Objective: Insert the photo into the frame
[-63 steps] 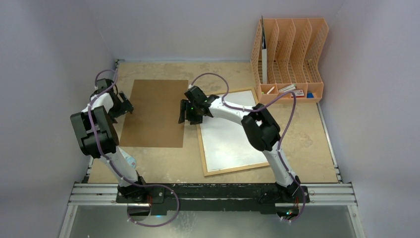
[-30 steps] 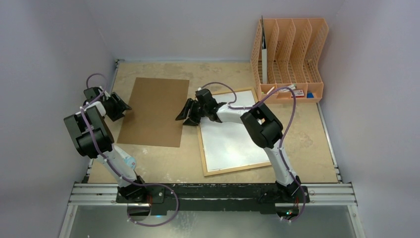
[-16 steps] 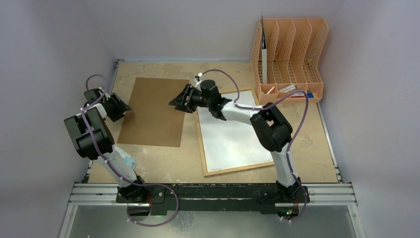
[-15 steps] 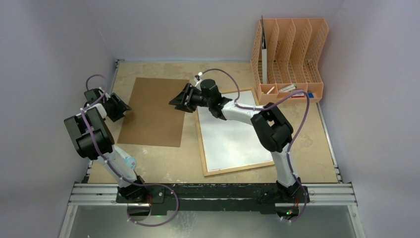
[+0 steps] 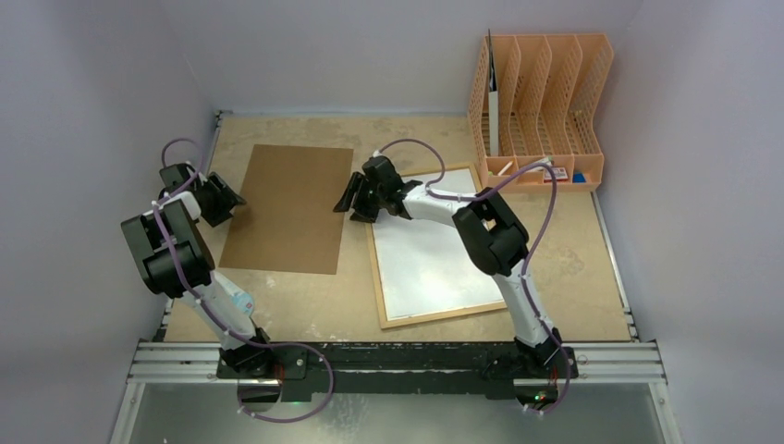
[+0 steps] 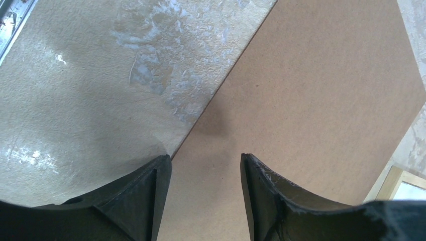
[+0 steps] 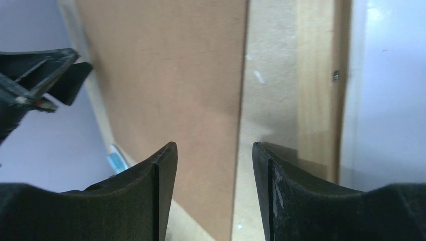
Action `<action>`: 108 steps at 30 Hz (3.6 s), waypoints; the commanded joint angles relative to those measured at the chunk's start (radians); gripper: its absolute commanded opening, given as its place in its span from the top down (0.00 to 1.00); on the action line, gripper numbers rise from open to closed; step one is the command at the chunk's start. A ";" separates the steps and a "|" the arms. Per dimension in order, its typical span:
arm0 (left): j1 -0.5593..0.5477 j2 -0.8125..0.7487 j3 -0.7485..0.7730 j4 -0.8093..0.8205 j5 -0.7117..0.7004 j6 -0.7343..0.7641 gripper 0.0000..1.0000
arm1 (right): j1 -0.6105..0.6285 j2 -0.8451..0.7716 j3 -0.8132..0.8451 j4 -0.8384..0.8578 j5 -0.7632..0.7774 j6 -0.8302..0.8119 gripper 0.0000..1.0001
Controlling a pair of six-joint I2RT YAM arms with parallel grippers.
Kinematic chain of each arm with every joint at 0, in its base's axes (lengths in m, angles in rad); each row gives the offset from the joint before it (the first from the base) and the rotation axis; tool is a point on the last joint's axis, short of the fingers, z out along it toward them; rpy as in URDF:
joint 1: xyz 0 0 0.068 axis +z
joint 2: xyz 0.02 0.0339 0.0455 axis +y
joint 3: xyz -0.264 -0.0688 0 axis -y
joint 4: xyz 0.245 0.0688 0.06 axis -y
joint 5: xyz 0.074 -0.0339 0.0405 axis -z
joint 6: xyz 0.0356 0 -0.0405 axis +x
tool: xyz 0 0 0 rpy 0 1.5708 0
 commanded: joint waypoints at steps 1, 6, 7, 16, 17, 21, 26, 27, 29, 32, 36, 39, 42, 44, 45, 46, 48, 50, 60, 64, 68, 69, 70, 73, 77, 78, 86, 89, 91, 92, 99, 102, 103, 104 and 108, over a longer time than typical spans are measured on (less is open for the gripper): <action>-0.017 0.113 -0.092 -0.292 -0.012 0.007 0.44 | -0.001 0.028 0.074 -0.071 0.058 -0.064 0.41; -0.017 0.131 -0.101 -0.285 0.025 0.005 0.48 | 0.000 0.075 0.108 -0.104 0.080 -0.082 0.44; -0.017 0.134 -0.107 -0.280 0.036 -0.001 0.48 | 0.003 0.087 0.119 -0.119 0.081 -0.082 0.45; -0.042 0.149 -0.187 -0.217 0.116 -0.036 0.51 | 0.017 0.185 0.222 -0.215 0.033 -0.077 0.50; -0.046 0.148 -0.195 -0.216 0.118 -0.037 0.52 | 0.016 0.182 0.223 -0.206 -0.004 -0.074 0.50; -0.057 0.148 -0.218 -0.209 0.124 -0.042 0.52 | 0.016 0.131 0.181 -0.066 -0.136 -0.021 0.50; -0.058 0.152 -0.219 -0.210 0.126 -0.042 0.53 | 0.012 0.068 0.183 0.094 -0.215 0.011 0.50; -0.058 0.149 -0.219 -0.212 0.125 -0.042 0.53 | 0.012 0.056 0.178 0.124 -0.229 0.020 0.50; -0.059 0.149 -0.217 -0.212 0.126 -0.042 0.53 | 0.008 0.033 0.166 0.169 -0.242 0.031 0.50; -0.063 0.149 -0.219 -0.212 0.126 -0.042 0.53 | 0.005 0.005 0.147 0.232 -0.261 0.049 0.50; -0.071 0.149 -0.223 -0.210 0.131 -0.042 0.53 | 0.003 -0.022 0.119 0.299 -0.274 0.062 0.50; -0.073 0.147 -0.224 -0.211 0.134 -0.039 0.53 | 0.003 -0.037 0.091 0.338 -0.280 0.072 0.50; -0.076 0.144 -0.226 -0.213 0.145 -0.036 0.53 | 0.002 -0.067 0.047 0.357 -0.264 0.073 0.50; -0.088 0.138 -0.233 -0.214 0.151 -0.035 0.53 | -0.001 -0.087 0.021 0.358 -0.251 0.070 0.50; -0.097 0.133 -0.237 -0.213 0.152 -0.036 0.53 | -0.005 -0.097 0.006 0.358 -0.244 0.071 0.50; -0.108 0.130 -0.245 -0.210 0.154 -0.038 0.53 | -0.008 -0.104 -0.008 0.361 -0.237 0.070 0.50; -0.138 0.121 -0.265 -0.194 0.164 -0.050 0.53 | -0.017 -0.122 -0.038 0.366 -0.229 0.069 0.50; -0.182 0.110 -0.283 -0.179 0.169 -0.064 0.53 | -0.026 -0.141 -0.071 0.374 -0.220 0.068 0.51; -0.333 0.009 -0.396 -0.094 0.213 -0.155 0.53 | -0.104 -0.298 -0.333 0.397 -0.168 0.004 0.51; -0.385 -0.018 -0.415 -0.076 0.225 -0.175 0.53 | -0.138 -0.334 -0.445 0.428 -0.182 -0.007 0.51; -0.400 -0.045 -0.439 -0.079 0.212 -0.165 0.53 | -0.165 -0.362 -0.507 0.405 -0.142 -0.041 0.51; -0.400 -0.055 -0.443 -0.091 0.197 -0.164 0.53 | -0.173 -0.367 -0.506 0.373 -0.118 -0.060 0.51; -0.400 -0.063 -0.443 -0.092 0.189 -0.166 0.53 | -0.179 -0.370 -0.503 0.329 -0.091 -0.085 0.52; -0.400 -0.077 -0.418 -0.124 0.142 -0.165 0.53 | -0.193 -0.377 -0.488 0.195 0.022 -0.147 0.51; -0.400 -0.088 -0.366 -0.169 0.087 -0.149 0.51 | -0.192 -0.407 -0.499 0.125 0.110 -0.192 0.49; -0.400 -0.089 -0.353 -0.183 0.071 -0.140 0.51 | -0.193 -0.414 -0.504 0.122 0.119 -0.198 0.48; -0.400 -0.073 -0.307 -0.223 0.006 -0.108 0.41 | -0.195 -0.385 -0.458 0.012 0.223 -0.227 0.39; -0.400 -0.068 -0.301 -0.221 -0.004 -0.108 0.40 | -0.195 -0.386 -0.446 0.013 0.236 -0.249 0.37; -0.400 -0.065 -0.297 -0.222 -0.010 -0.108 0.39 | -0.195 -0.382 -0.438 0.015 0.237 -0.260 0.37; -0.400 -0.064 -0.294 -0.221 -0.010 -0.108 0.38 | -0.195 -0.378 -0.434 0.019 0.227 -0.267 0.37; -0.400 -0.052 -0.290 -0.210 -0.009 -0.115 0.38 | -0.197 -0.311 -0.402 0.046 0.144 -0.294 0.37; -0.400 -0.031 -0.297 -0.196 -0.002 -0.116 0.38 | -0.197 -0.299 -0.398 0.074 0.096 -0.303 0.37; -0.400 -0.027 -0.303 -0.189 0.000 -0.116 0.38 | -0.197 -0.300 -0.398 0.088 0.079 -0.307 0.38; -0.400 -0.023 -0.308 -0.185 0.004 -0.115 0.38 | -0.197 -0.306 -0.401 0.104 0.059 -0.310 0.38; -0.400 -0.024 -0.327 -0.175 0.015 -0.113 0.39 | -0.197 -0.393 -0.439 0.181 0.008 -0.311 0.41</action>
